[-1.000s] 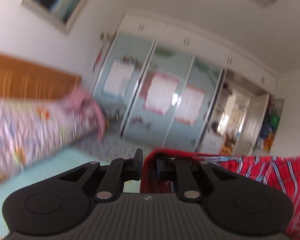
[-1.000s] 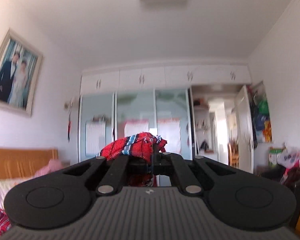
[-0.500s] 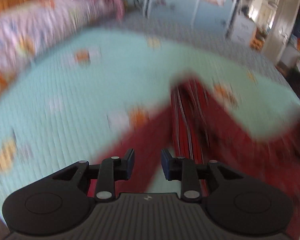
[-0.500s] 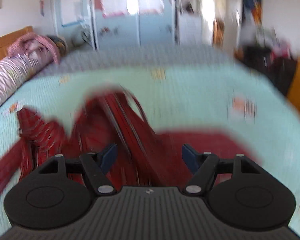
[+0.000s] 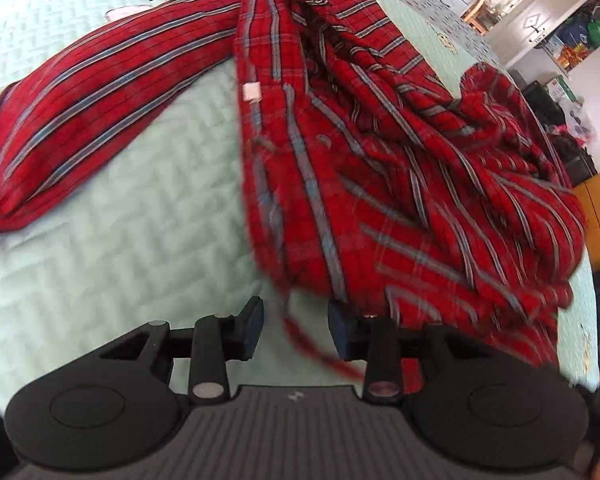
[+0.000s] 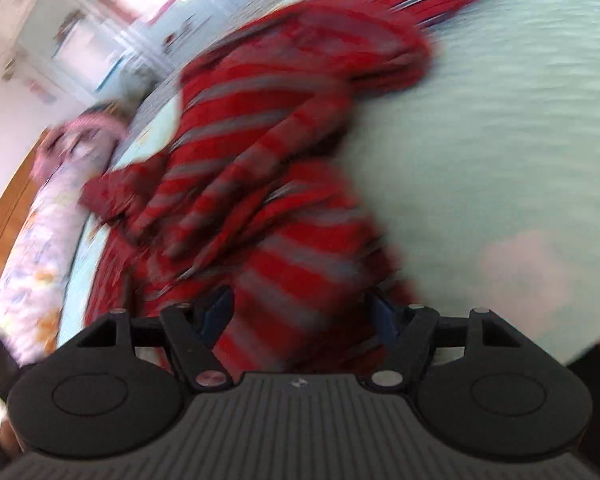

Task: Fold clothes

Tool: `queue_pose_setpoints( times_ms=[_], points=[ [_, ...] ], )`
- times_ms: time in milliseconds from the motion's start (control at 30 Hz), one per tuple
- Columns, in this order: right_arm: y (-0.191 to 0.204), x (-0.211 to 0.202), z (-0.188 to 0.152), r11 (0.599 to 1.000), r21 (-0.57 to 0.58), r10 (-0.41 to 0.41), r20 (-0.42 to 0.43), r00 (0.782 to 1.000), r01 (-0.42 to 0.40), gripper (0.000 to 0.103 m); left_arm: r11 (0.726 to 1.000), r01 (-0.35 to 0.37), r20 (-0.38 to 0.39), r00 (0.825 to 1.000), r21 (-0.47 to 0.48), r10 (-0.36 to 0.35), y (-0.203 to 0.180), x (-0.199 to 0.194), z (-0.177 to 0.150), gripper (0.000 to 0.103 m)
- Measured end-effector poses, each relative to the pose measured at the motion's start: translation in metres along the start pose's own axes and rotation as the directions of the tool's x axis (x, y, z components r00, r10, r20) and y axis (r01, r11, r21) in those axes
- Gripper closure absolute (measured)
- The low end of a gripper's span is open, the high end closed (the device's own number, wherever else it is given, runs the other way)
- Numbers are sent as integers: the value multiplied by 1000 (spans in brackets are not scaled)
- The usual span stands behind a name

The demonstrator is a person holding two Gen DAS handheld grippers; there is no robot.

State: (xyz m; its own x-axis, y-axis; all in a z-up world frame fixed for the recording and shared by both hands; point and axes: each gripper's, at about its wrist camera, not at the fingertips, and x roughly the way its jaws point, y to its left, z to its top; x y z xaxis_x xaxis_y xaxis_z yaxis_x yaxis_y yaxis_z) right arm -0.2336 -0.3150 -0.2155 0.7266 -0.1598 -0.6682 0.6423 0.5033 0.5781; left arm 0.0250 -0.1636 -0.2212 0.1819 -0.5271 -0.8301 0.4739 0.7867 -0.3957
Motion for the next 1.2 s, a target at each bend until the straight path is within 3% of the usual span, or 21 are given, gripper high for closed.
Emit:
queue_pose_setpoints(
  times_ms=[33, 67, 100, 167, 233, 267, 367, 433, 467, 500, 533, 567, 667, 767, 867, 933, 1033, 1200],
  points=[
    [11, 6, -3, 1000, -18, 5, -6, 1000, -5, 53, 1000, -10, 10, 1000, 6, 10, -4, 3, 4, 71],
    [23, 11, -6, 999, -36, 9, -12, 1000, -10, 64, 1000, -24, 22, 999, 15, 24, -9, 5, 9, 89],
    [34, 17, -9, 998, -54, 14, -17, 1000, -15, 84, 999, -29, 22, 999, 26, 28, -13, 8, 16, 97],
    [57, 28, -15, 996, -89, 22, -29, 999, -25, 91, 999, -26, 41, 999, 35, 24, -19, 5, 36, 97],
    [87, 28, -8, 987, -138, 80, 13, 997, -78, 95, 997, -42, 156, 987, 65, 32, -26, -24, 65, 98],
    [104, 24, -3, 980, -162, 127, 36, 991, -120, 95, 995, -60, 236, 971, 79, 39, -29, -46, 81, 98],
    [145, 8, 7, 932, -220, 305, 51, 951, -287, 95, 993, -104, 457, 887, 54, 68, -24, -124, 132, 98],
    [166, 11, 2, 883, -271, 394, -16, 919, -383, 90, 994, -111, 523, 848, 13, 88, -10, -159, 152, 97],
    [173, 15, -4, 863, -290, 415, -60, 908, -414, 86, 992, -127, 537, 837, 1, 107, -2, -169, 158, 96],
    [179, 20, -9, 842, -307, 434, -104, 895, -444, 67, 987, -162, 529, 836, -14, 145, 7, -170, 159, 95],
    [181, 27, -16, 843, -323, 407, -139, 903, -430, 47, 979, -203, 514, 836, -32, 190, 16, -168, 157, 93],
    [174, 30, -22, 859, -332, 364, -140, 921, -390, 44, 972, -232, 483, 847, -43, 223, 27, -160, 148, 93],
    [132, 32, -30, 911, -292, 266, -126, 956, -292, 43, 951, -304, 362, 882, -58, 304, 60, -127, 111, 90],
    [59, 13, -14, 972, -105, 205, -70, 976, -211, 43, 947, -301, 272, 907, -113, 321, 88, -107, 56, 90],
    [-6, -21, 16, 989, 73, 122, 79, 989, -128, 43, 949, -291, 274, 909, -120, 314, 91, -108, 23, 90],
    [-38, -37, 38, 983, 164, 54, 175, 983, -84, 42, 951, -287, 282, 908, -119, 309, 91, -110, 3, 86],
    [-60, -31, 77, 978, 205, -3, 249, 969, -50, 35, 941, -324, 313, 888, -93, 337, 87, -127, 5, 74],
    [-82, 37, 125, 967, 254, -52, 215, 975, -5, 35, 921, -362, 395, 833, -142, 388, 88, -172, 11, 63]
  ],
)
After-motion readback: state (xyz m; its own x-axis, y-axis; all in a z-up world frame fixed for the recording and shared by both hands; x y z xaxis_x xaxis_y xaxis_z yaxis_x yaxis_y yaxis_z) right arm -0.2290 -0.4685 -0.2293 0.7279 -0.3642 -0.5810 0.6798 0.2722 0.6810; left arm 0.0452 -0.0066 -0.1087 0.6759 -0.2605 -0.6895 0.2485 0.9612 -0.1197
